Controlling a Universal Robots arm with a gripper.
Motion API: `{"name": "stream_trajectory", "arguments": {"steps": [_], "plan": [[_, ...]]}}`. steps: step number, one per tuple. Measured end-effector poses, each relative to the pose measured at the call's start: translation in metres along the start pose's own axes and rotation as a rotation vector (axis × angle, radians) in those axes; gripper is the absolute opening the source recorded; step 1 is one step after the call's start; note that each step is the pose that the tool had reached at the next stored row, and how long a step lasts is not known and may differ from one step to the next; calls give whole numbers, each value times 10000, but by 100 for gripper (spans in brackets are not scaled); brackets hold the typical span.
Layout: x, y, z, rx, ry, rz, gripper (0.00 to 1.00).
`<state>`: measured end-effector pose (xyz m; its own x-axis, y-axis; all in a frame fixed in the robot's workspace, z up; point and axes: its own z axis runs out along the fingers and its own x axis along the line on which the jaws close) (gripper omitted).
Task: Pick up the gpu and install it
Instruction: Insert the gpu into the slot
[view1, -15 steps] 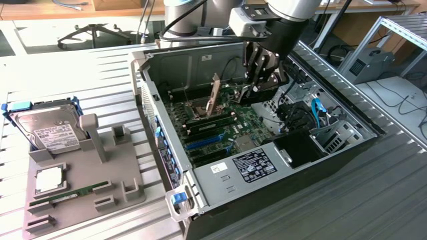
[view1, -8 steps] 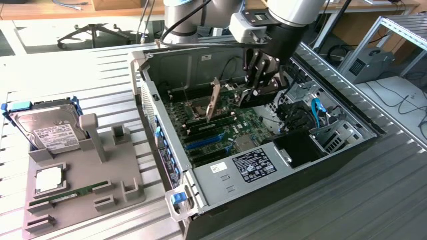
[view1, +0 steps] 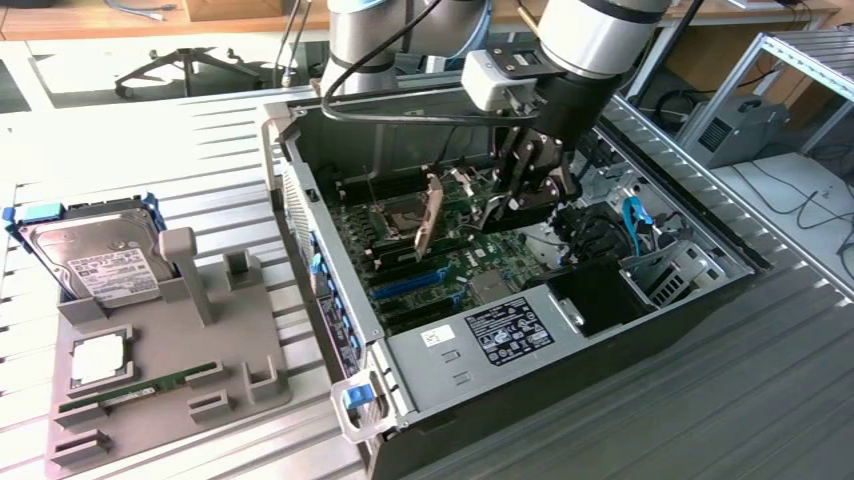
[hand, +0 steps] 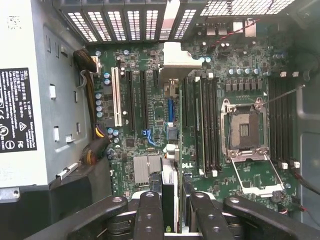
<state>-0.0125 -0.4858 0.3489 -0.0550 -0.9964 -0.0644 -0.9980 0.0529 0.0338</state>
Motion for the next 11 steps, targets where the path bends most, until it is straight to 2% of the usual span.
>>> {"name": "stream_trajectory", "arguments": {"steps": [11], "plan": [[40, 8, 24, 0, 0, -1, 27]]}}
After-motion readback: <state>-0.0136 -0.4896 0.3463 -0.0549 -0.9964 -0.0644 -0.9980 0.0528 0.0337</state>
